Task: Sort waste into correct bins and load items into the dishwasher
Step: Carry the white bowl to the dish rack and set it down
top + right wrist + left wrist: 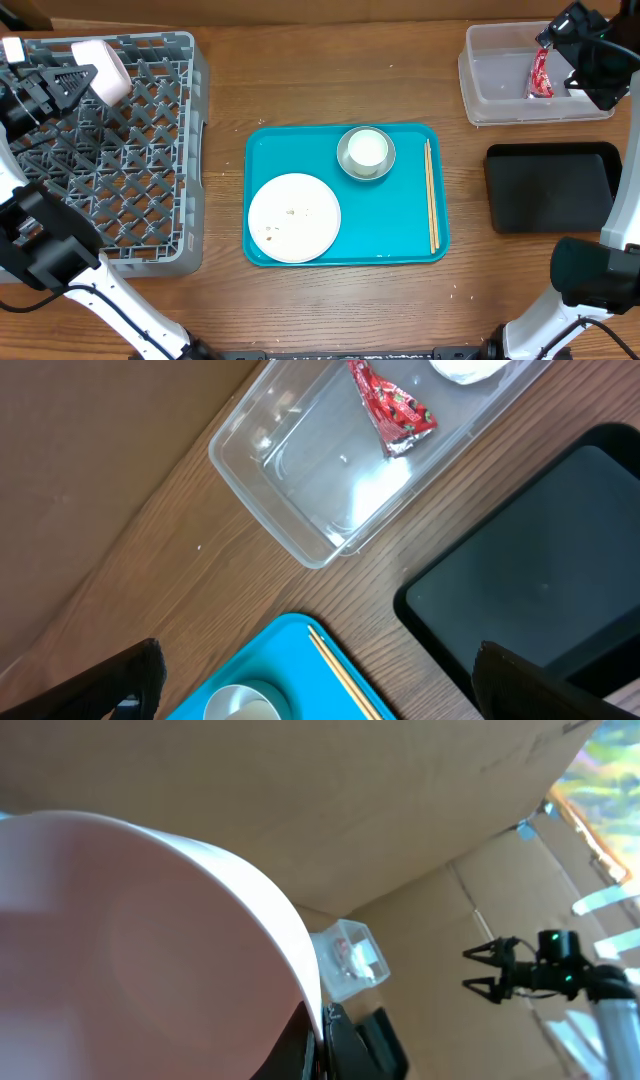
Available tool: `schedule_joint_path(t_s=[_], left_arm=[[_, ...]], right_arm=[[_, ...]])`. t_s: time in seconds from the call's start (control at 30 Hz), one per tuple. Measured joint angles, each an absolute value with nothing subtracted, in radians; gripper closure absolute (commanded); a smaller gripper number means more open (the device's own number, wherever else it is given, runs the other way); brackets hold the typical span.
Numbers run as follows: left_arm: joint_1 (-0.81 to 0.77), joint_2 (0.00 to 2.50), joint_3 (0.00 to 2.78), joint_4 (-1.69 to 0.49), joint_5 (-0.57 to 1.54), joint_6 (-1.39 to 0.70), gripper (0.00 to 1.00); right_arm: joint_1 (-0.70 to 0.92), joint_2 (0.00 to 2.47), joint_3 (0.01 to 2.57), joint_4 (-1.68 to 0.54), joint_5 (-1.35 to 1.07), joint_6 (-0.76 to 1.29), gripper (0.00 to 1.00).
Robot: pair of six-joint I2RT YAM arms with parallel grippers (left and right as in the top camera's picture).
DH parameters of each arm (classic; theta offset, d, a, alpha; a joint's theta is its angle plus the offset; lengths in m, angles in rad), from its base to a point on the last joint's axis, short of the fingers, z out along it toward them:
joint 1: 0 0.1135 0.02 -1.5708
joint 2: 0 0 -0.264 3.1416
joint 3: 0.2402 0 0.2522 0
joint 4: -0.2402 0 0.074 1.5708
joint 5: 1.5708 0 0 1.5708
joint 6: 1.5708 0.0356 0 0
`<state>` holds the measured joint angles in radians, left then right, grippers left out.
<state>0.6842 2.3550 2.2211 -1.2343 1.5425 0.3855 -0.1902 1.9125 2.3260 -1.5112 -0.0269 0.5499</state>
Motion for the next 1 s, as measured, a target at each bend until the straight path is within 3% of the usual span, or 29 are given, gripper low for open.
schedule_joint_path(t_s=[0.6, 0.8, 0.83, 0.87, 0.93, 1.0], left_arm=[[0.681, 2.508, 2.221, -1.057, 1.554, 0.384, 0.96], [0.694, 2.52, 2.221, -0.976, 1.564, 0.299, 0.95], [0.697, 2.52, 2.221, -0.961, 1.563, 0.279, 0.91], [0.702, 2.52, 2.221, -0.941, 1.563, 0.249, 0.78], [0.714, 2.52, 2.221, -0.915, 1.563, 0.202, 0.46], [0.733, 2.52, 2.22, -0.889, 1.562, 0.129, 0.03]], right_arm=[[-0.19, 1.913, 2.326, -1.511, -0.027, 0.55, 0.0], [-0.19, 1.913, 2.326, -1.512, -0.027, 0.55, 0.0], [-0.19, 1.913, 2.326, -1.511, -0.027, 0.55, 0.0], [-0.19, 1.913, 2.326, -1.511, -0.027, 0.55, 0.0], [-0.19, 1.913, 2.326, -1.511, -0.027, 0.55, 0.0], [-0.19, 1.913, 2.326, -1.512, -0.027, 0.55, 0.0]])
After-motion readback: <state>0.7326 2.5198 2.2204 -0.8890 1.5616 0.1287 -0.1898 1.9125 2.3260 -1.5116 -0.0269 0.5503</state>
